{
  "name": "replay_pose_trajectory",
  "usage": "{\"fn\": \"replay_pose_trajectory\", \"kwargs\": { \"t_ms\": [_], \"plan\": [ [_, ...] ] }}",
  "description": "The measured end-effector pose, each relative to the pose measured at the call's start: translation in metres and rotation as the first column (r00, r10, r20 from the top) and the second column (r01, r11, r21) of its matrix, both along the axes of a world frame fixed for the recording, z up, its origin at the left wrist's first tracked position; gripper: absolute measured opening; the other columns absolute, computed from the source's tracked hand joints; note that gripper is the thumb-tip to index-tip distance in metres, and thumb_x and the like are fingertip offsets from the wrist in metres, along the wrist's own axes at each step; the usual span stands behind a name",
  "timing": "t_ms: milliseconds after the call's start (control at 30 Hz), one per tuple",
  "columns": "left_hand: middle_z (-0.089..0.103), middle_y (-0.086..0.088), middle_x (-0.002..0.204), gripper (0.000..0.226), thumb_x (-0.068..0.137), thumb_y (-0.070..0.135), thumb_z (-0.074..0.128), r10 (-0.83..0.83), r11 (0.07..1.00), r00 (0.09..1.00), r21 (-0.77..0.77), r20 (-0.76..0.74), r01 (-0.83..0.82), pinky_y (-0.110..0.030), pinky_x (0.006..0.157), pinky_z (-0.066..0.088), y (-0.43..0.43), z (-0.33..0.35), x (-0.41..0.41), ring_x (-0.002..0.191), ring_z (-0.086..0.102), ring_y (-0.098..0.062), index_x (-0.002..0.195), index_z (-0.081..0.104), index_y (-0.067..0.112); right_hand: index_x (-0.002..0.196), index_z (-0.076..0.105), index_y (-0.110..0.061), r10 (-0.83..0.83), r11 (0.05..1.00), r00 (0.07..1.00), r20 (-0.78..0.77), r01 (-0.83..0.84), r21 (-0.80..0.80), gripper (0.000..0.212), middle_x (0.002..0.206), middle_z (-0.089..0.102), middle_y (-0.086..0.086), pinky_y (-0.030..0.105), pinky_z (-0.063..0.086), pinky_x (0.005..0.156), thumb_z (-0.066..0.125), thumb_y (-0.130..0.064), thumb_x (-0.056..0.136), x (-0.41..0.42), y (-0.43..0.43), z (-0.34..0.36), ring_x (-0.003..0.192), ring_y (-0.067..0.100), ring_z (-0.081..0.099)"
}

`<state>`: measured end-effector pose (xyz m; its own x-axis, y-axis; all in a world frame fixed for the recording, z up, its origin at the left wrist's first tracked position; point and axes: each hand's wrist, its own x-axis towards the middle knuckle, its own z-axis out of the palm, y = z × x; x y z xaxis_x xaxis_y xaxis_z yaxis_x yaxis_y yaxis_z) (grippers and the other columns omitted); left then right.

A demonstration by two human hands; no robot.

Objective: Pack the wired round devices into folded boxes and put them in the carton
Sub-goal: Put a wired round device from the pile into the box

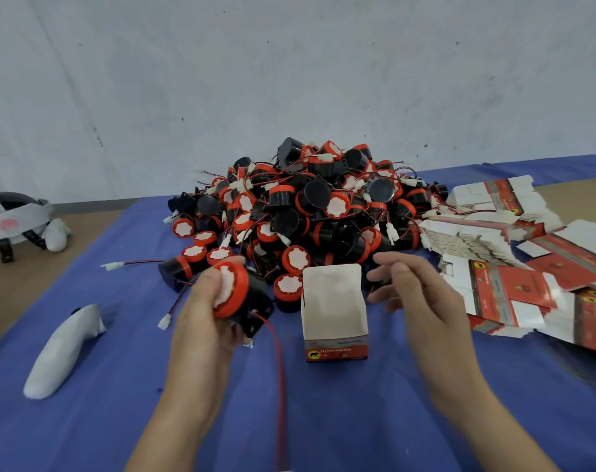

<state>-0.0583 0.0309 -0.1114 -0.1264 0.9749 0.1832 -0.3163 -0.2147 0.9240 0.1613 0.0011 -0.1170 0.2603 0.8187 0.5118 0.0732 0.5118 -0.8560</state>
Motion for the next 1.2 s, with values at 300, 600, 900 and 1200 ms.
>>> {"fn": "replay_pose_trajectory", "kwargs": {
  "t_ms": [300,600,900,1200],
  "plan": [
    [0.068,-0.002,0.093,0.044,0.08,0.058,0.053,-0.149,0.981,0.962,0.086,-0.228,0.173,-0.025,0.052,0.047,-0.004,-0.004,0.023,0.07,0.057,-0.015,0.111,0.073,0.033,0.113,0.069,-0.045,0.432,0.876,0.901,0.033,-0.411,-0.252,0.03,0.094,0.068,-0.008,0.023,0.054,0.071,0.071,-0.04,0.083,-0.026,-0.008,-0.004,0.078,0.013,0.067],
    [0.074,-0.009,0.113,0.035,0.084,0.052,0.064,-0.174,0.985,0.98,-0.006,-0.095,0.174,-0.042,0.083,0.06,-0.01,-0.004,0.035,0.106,0.07,-0.031,0.11,0.076,0.032,0.129,0.059,-0.053,0.402,0.889,0.912,0.075,-0.37,-0.269,0.06,0.091,0.064,-0.017,0.019,0.053,0.073,0.076,-0.039,0.073,-0.024,-0.002,-0.007,0.071,0.006,0.062],
    [0.075,0.001,0.113,0.037,0.079,0.055,0.06,-0.195,0.981,0.975,-0.036,-0.11,0.192,-0.024,0.077,0.059,-0.016,-0.009,0.045,0.105,0.072,-0.018,0.108,0.076,0.037,0.13,0.044,-0.072,0.354,0.926,0.898,0.261,-0.299,-0.229,0.061,0.109,0.069,-0.023,0.019,0.055,0.086,0.072,-0.052,0.08,-0.022,0.003,-0.018,0.093,0.007,0.069],
    [0.069,0.009,0.072,0.038,0.092,0.068,0.049,-0.306,0.937,0.827,0.005,-0.472,0.349,-0.027,0.046,0.05,-0.024,-0.008,0.043,0.058,0.064,-0.015,0.128,0.05,0.059,0.124,0.059,-0.056,0.316,0.943,0.913,0.258,-0.27,-0.197,0.039,0.103,0.075,-0.011,0.022,0.056,0.086,0.07,-0.035,0.093,-0.013,0.002,-0.012,0.094,0.011,0.073]
  ]
}}
